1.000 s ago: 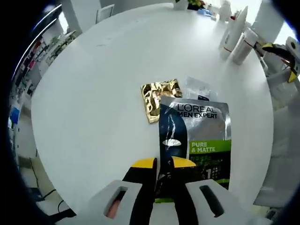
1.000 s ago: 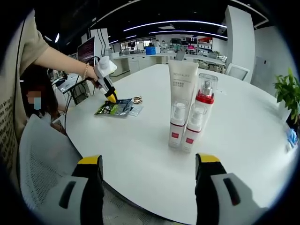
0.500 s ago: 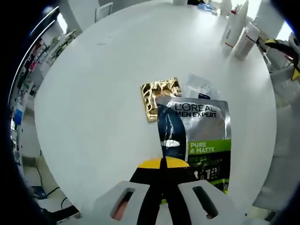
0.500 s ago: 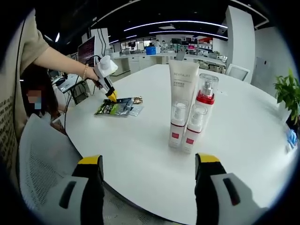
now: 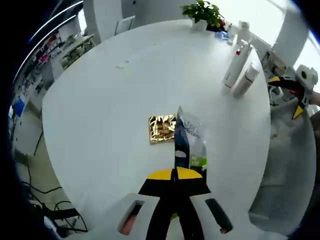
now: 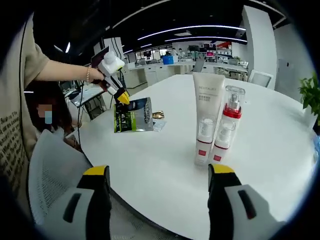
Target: Arrange the skincare products in the storage area until every visible bottle or jar stands upright without overlapping.
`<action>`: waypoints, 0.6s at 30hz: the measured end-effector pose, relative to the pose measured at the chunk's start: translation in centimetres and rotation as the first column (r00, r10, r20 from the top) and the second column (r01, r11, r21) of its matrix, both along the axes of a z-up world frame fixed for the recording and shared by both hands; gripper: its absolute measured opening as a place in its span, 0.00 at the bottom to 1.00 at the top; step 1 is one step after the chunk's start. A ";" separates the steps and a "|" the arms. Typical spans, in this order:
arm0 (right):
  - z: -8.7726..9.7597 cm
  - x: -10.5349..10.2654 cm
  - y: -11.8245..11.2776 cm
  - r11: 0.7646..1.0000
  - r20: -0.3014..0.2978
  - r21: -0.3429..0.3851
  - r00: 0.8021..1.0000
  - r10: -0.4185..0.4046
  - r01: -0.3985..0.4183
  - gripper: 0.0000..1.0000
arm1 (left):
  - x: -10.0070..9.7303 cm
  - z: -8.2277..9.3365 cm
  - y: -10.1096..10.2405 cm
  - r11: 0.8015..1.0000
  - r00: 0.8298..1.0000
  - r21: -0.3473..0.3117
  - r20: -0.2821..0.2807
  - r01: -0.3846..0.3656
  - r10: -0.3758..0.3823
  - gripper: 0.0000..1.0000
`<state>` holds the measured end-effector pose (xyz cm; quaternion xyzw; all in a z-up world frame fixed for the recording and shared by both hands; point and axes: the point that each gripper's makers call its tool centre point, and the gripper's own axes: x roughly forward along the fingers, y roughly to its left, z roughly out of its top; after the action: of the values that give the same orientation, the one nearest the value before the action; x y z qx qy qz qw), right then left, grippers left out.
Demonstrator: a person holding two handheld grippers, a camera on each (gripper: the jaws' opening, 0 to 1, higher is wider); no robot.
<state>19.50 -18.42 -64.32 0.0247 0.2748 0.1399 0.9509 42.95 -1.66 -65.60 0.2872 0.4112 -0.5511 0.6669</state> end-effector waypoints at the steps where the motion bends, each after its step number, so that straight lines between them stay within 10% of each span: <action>1: 0.1 0.1 0.5 1.000 0.006 0.009 1.000 0.009 -0.009 0.81 | -0.4 0.3 0.0 1.000 1.000 -0.005 -0.003 0.001 -0.001 0.00; 18: 4.2 1.0 4.4 0.981 0.145 0.186 0.989 0.029 -0.056 0.80 | -8.1 6.2 -3.4 0.982 0.992 -0.186 -0.122 -0.031 0.008 0.00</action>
<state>20.48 -14.02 -60.09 0.0993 0.1925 0.1870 0.9582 34.86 -5.04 -59.38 0.1851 0.3998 -0.5971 0.6703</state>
